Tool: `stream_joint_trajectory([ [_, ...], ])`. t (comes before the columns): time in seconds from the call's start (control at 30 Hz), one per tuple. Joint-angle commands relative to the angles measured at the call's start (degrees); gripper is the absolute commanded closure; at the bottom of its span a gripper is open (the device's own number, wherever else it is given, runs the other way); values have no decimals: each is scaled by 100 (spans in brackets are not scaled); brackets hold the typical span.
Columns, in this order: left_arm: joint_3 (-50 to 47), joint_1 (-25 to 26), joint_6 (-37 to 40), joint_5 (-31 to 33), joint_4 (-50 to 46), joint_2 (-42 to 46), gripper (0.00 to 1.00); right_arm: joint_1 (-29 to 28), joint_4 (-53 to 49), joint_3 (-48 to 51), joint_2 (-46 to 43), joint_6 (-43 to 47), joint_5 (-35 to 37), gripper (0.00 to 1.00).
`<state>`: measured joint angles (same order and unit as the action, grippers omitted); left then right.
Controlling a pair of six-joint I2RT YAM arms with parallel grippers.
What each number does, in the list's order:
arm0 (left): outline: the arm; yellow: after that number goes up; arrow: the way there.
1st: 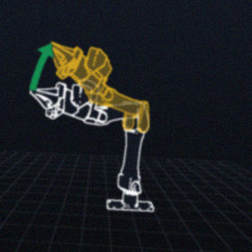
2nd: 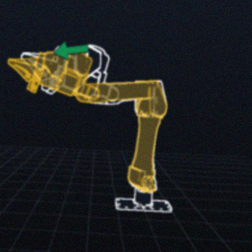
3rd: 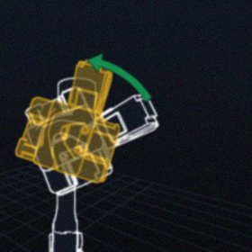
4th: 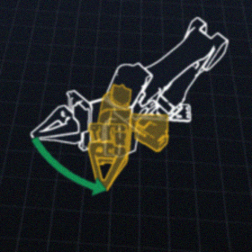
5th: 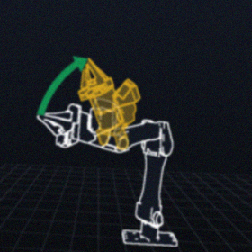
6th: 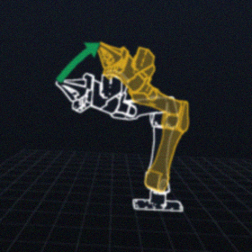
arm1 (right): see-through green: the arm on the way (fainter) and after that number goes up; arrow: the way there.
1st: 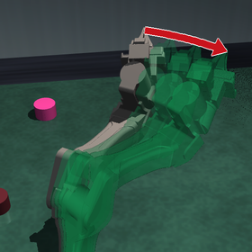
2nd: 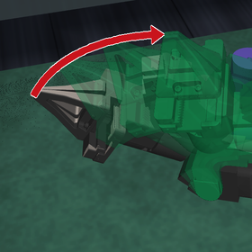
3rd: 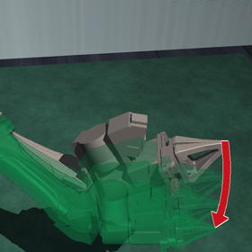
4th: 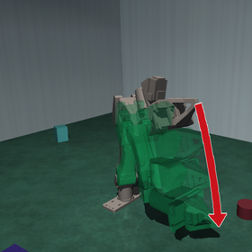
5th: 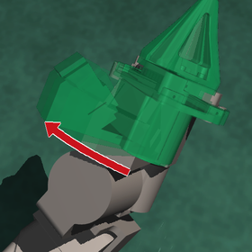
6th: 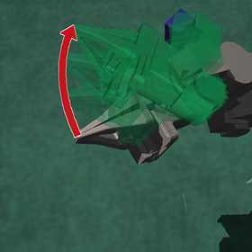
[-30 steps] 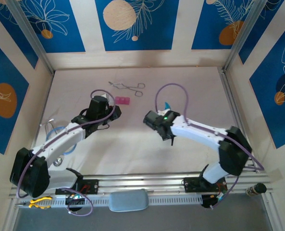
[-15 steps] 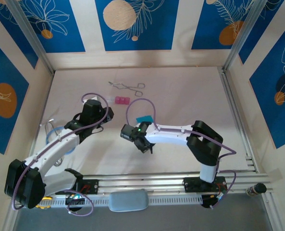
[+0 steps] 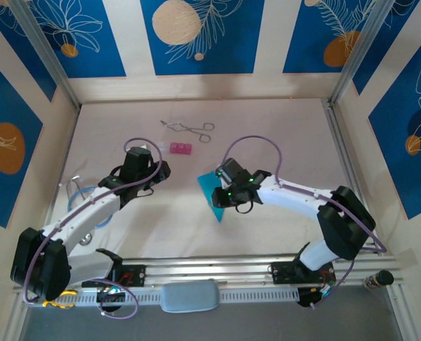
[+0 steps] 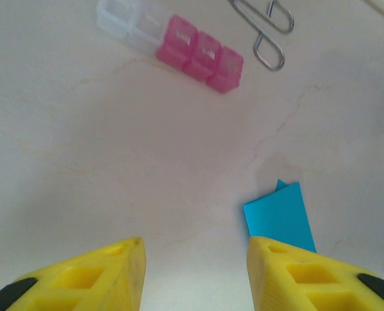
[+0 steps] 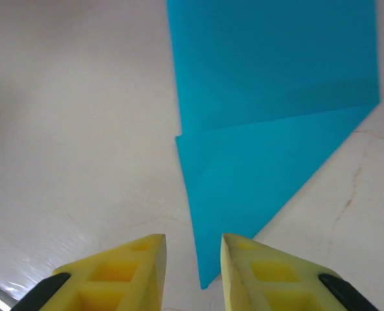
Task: Fold a paper plane with a square sheet of paper (pick it up from the middle)
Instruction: Turn over the paper at the center of the table, then fold the wing for the fifth time at the center of the table.
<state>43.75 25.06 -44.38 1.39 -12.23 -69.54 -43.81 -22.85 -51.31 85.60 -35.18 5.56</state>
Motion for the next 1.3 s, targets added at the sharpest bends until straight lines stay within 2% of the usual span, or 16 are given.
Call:
stream_joint_trajectory([
  [0.0,3,-71,174,-614,326,-167,55,381,796,406,-218,-551,-872,74],
  [0.2,-15,-136,262,-1031,642,-403,53,705,1237,769,-266,-848,-1214,77],
  [0.23,6,-222,342,-1059,602,-429,47,703,1248,771,-241,-880,-1224,78],
  [0.37,143,-666,505,-1175,212,-438,33,716,1400,825,-150,-919,-1384,80],
  [0.6,13,-754,780,-1043,164,-86,2,716,1735,859,137,-1002,-1679,80],
  [0.63,2,-756,824,-1023,147,-36,0,716,1759,846,194,-985,-1727,81],
  [0.73,-59,-770,1063,-931,116,116,0,742,1780,807,356,-938,-1833,83],
  [0.87,-141,-779,1185,-446,-39,358,0,768,1872,800,586,-955,-1970,87],
  [1.03,-460,-805,1217,-227,242,753,0,769,1935,813,918,-1114,-2024,89],
  [1.1,-599,-827,1196,-359,427,883,0,769,1933,828,1015,-1289,-1975,89],
  [1.27,-835,-870,1134,-1218,1000,902,0,710,1886,940,1073,-2108,-1588,91],
])
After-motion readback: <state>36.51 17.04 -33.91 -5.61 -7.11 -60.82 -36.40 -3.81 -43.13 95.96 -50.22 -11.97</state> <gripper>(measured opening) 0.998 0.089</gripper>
